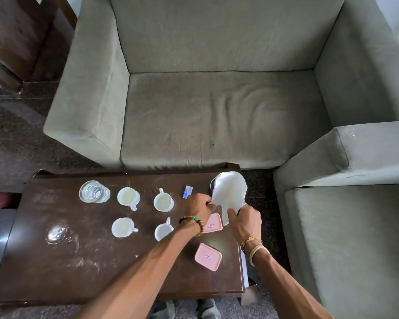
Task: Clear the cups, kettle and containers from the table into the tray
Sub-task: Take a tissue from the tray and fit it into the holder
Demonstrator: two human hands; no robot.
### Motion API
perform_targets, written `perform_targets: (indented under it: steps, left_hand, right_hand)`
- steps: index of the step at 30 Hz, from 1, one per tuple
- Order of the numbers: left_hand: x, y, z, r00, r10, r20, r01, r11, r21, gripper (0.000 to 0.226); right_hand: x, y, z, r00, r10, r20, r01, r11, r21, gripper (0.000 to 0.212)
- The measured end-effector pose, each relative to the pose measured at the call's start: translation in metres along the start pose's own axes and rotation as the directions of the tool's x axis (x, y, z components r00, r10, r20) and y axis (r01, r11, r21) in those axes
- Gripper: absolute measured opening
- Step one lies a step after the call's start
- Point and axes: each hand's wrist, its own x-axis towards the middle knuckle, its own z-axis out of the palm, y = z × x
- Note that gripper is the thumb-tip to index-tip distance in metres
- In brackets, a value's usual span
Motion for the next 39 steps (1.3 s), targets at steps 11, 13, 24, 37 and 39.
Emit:
perform_targets:
  steps: [11,13,24,37,39]
  left_hand:
    - [0.082,0.003,0.031,0.979,0.113,-0.168,-0.097,0.99,0.104,0.017]
    - [0.093,-0.002,0.04,0.98,0.125,-0.156,-0.11,0.988,0.105,0.016]
    - [0.121,-0.021,0.081,0.957,0.24,-0.163,-0.213,0.962,0.17,0.012]
    - [0.118,-0.035,0.067,0.97,0.232,-0.076,-0.223,0.969,0.108,0.018]
    - [0.117,-0.035,0.07,0.966,0.235,-0.11,-0.225,0.97,0.096,0.023]
  right_hand:
    - [0.082,-0.015,0.032,0.986,0.108,-0.13,-0.086,0.982,0.166,0.035]
    - [0.091,-0.011,0.043,0.981,0.139,-0.136,-0.115,0.979,0.167,0.035]
    - [0.117,0.016,0.093,0.975,0.175,-0.139,-0.143,0.966,0.215,0.028]
    - [0.115,0.023,0.095,0.979,0.073,-0.188,-0.046,0.988,0.146,0.038]
    - [0.118,0.025,0.099,0.982,0.076,-0.175,-0.055,0.991,0.123,0.043]
